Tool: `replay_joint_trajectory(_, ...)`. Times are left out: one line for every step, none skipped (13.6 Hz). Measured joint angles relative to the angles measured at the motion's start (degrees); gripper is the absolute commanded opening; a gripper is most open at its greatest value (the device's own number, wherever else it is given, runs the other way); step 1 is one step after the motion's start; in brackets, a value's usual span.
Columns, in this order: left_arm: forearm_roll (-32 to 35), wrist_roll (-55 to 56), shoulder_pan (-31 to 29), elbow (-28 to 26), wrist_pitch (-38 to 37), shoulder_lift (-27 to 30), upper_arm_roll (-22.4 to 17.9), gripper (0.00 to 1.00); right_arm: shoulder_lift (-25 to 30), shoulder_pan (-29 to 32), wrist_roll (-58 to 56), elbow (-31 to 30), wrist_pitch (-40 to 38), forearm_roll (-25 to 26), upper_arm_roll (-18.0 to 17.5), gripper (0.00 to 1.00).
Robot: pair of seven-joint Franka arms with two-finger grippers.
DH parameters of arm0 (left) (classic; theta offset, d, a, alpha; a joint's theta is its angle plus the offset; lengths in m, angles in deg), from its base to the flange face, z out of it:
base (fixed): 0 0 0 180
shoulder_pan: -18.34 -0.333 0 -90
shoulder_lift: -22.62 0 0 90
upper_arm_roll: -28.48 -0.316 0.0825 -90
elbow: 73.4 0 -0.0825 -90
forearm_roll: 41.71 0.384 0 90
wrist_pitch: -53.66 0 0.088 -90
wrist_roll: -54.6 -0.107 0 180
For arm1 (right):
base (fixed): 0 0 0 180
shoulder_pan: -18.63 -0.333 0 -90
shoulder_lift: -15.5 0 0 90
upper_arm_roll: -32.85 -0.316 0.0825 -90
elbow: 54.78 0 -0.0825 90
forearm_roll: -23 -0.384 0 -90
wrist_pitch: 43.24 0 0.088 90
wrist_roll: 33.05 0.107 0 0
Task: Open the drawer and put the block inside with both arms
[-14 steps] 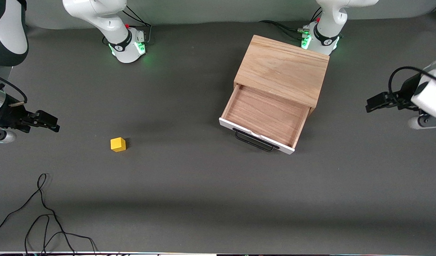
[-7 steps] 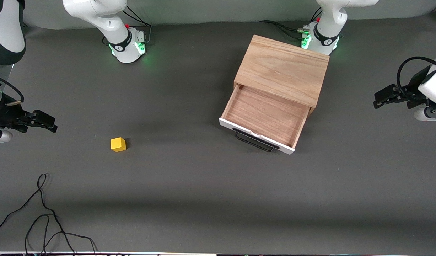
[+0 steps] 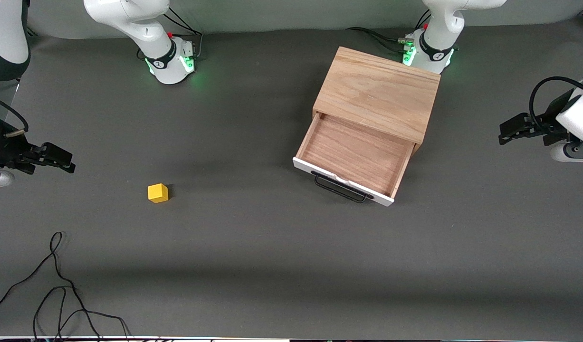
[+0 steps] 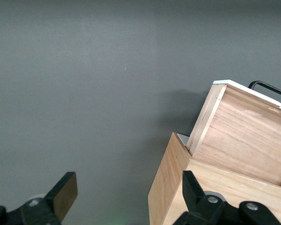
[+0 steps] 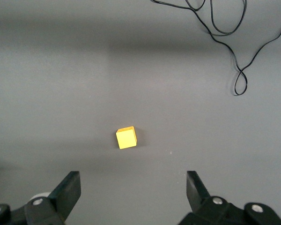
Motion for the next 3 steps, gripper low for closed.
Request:
replay_joint_trajectory(0.13, -0.11, 0.08, -0.02, 0.0, 0.0, 0.03, 1.0, 0.0, 0.0, 0.0, 0.03, -0.01, 0.0, -0.05, 1.0)
replay_joint_trajectory(0.32, -0.16, 0.16, -0.03, 0.0, 0.0, 0.08, 1.0, -0.01, 0.0, 0.0, 0.08, -0.01, 0.0, -0.08, 1.0)
replay_joint_trajectory(0.45, -0.19, 0.25, -0.04, 0.0, 0.0, 0.12, 1.0, -0.01, 0.0, 0.0, 0.22, -0.02, -0.03, -0.11, 1.0)
